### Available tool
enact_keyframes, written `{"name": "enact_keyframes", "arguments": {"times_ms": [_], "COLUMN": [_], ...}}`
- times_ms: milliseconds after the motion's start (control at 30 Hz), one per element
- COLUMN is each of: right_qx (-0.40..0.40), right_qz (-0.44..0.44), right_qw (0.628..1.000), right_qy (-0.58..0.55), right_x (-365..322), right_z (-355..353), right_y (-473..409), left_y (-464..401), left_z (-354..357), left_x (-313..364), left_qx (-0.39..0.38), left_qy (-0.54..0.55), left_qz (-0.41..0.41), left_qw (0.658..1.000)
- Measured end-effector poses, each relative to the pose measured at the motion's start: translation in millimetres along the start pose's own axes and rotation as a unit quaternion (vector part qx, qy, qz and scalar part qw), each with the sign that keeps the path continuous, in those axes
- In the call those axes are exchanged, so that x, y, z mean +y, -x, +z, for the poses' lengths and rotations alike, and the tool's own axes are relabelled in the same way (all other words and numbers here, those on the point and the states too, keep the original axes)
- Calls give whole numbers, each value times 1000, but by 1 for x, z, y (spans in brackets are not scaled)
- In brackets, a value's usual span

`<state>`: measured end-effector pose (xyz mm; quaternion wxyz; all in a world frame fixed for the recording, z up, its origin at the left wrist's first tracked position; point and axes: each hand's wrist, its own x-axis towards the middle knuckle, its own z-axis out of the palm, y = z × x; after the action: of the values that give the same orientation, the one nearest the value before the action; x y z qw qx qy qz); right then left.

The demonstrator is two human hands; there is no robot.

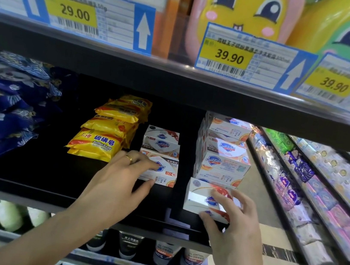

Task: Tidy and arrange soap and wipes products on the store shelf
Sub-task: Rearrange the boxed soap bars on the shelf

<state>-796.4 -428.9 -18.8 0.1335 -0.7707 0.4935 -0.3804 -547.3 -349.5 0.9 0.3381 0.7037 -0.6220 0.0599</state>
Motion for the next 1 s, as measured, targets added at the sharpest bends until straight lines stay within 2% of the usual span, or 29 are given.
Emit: {"name": "enact_keyframes", "arguments": {"times_ms": [200, 267, 367, 500, 800, 1000], "right_qx": [56, 84, 98, 97, 87, 13], "right_qz": [-81, -112, -159, -212, -227, -102], "right_qw": [995, 990, 981, 969, 963, 974], "right_qy": [-6, -16, -45, -76, -115, -203], "right_x": [-4, -8, -22, -43, -58, -58], "right_z": [10, 12, 13, 15, 17, 14], "right_y": [13, 17, 22, 26, 30, 30], "left_y": [20, 21, 17, 14, 20, 24], "left_z": [-12, -15, -19, -24, -32, -35], "left_x": [17, 22, 26, 34, 26, 13], "left_qx": [27, -7, -84, -166, -155, -129], "left_qy": [74, 170, 343, 473, 486, 514], "left_qz": [-60, -113, -220, -271, -274, -240], "left_qw": [995, 979, 910, 822, 816, 813]}}
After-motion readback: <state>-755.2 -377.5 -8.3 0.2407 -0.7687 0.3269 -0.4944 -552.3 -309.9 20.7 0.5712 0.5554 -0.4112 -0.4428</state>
